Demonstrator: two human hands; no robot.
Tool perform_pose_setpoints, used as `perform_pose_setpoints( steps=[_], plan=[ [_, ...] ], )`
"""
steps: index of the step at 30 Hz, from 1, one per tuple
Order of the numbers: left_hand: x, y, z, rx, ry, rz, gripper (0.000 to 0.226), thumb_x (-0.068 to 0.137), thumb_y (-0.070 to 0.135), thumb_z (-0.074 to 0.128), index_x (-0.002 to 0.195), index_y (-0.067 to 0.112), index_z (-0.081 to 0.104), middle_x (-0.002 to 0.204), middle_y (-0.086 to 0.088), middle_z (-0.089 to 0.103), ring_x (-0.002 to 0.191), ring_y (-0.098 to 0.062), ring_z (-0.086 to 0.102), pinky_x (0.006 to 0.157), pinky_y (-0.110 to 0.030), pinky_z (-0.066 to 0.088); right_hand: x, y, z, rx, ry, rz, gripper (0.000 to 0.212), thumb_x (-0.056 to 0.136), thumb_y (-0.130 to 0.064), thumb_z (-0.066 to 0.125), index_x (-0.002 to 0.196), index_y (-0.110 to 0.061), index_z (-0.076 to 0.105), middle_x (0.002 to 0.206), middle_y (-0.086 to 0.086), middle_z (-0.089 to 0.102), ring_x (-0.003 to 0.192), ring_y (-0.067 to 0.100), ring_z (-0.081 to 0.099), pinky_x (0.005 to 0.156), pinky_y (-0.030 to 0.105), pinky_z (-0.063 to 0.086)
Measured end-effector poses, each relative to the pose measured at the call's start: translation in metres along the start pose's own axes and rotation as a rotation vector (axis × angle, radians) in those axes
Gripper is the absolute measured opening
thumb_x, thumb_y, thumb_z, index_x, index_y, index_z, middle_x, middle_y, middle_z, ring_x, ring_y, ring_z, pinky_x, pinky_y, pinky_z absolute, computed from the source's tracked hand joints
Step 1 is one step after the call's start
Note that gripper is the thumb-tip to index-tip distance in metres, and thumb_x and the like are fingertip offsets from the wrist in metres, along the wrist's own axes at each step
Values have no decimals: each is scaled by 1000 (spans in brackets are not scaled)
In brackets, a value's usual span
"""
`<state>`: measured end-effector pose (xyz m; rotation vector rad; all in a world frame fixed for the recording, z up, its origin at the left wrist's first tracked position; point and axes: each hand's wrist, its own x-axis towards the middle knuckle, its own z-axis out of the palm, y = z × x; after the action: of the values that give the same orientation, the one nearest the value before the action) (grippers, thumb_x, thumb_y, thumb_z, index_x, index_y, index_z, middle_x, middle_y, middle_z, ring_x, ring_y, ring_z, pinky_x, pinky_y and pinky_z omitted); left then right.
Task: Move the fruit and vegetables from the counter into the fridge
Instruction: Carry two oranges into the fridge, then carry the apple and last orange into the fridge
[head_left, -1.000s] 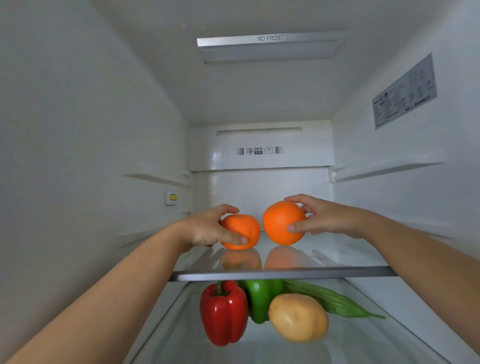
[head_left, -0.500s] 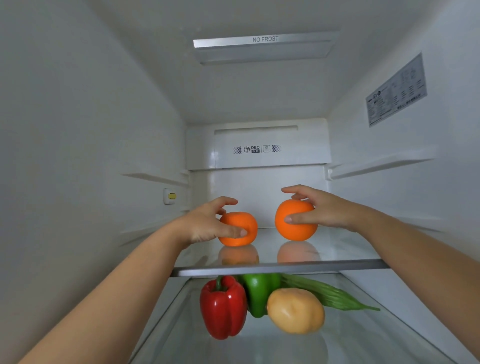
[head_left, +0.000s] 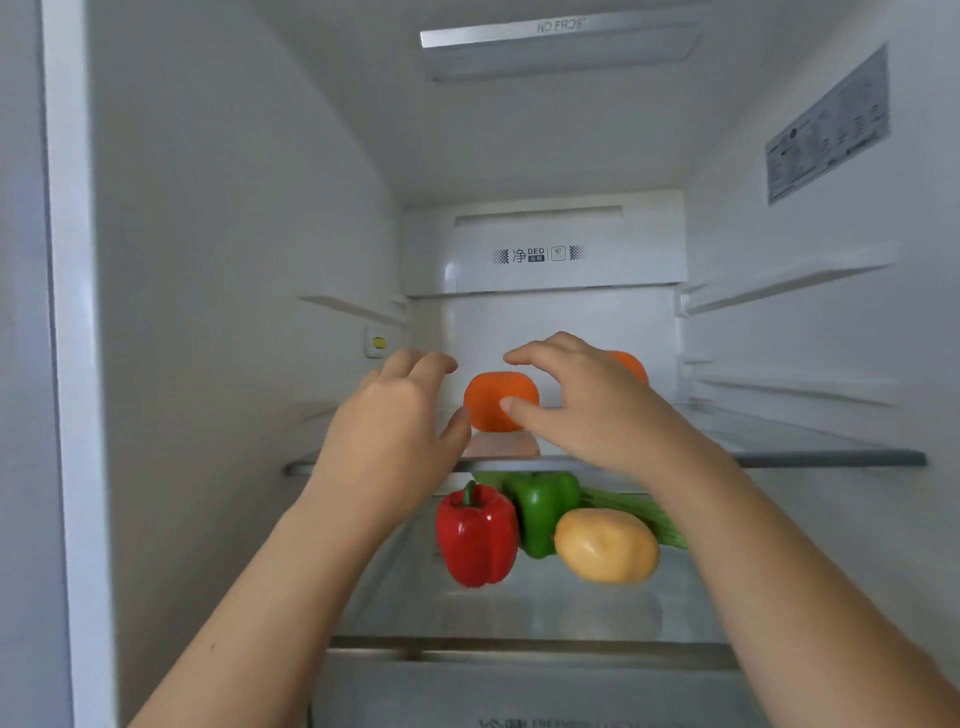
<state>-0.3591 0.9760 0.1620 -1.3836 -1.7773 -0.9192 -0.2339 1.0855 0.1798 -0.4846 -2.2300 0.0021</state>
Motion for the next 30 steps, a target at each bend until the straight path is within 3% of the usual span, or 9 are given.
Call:
perform_pose_setpoints(
  steps=[6, 9, 14, 30],
  plan=[
    [-61, -3, -22, 120, 120, 46, 39, 77, 29, 45, 104, 7, 63, 103, -9, 66, 84, -34, 62, 66, -42, 52, -49, -45, 28, -72, 205, -2, 35, 87, -34, 51, 119, -19, 57, 118, 3, 56, 108, 27, 50, 94, 50, 40],
    [-93, -10, -37, 191, 162, 15, 34, 79, 23, 49, 105, 5, 62, 106, -11, 65, 87, -34, 61, 73, -42, 51, -68, -66, 41, -32, 275, 5, 34, 81, -31, 54, 109, -13, 63, 107, 8, 62, 97, 32, 56, 87, 51, 45],
    [-146, -16, -62, 220, 118, -47, 32, 82, 24, 50, 107, 8, 62, 109, -8, 63, 97, -29, 58, 80, -40, 45, -93, -106, 70, 87, 194, -107, 40, 77, -34, 45, 104, -13, 65, 104, 8, 64, 93, 31, 60, 83, 47, 47],
    [-275, -53, -197, 524, 106, -282, 29, 84, 22, 51, 106, 7, 64, 111, -7, 65, 107, -26, 58, 88, -43, 45, -170, -261, 108, 466, 212, -317, 36, 83, -28, 49, 107, -6, 64, 112, 10, 65, 104, 25, 52, 85, 55, 48]
  ],
)
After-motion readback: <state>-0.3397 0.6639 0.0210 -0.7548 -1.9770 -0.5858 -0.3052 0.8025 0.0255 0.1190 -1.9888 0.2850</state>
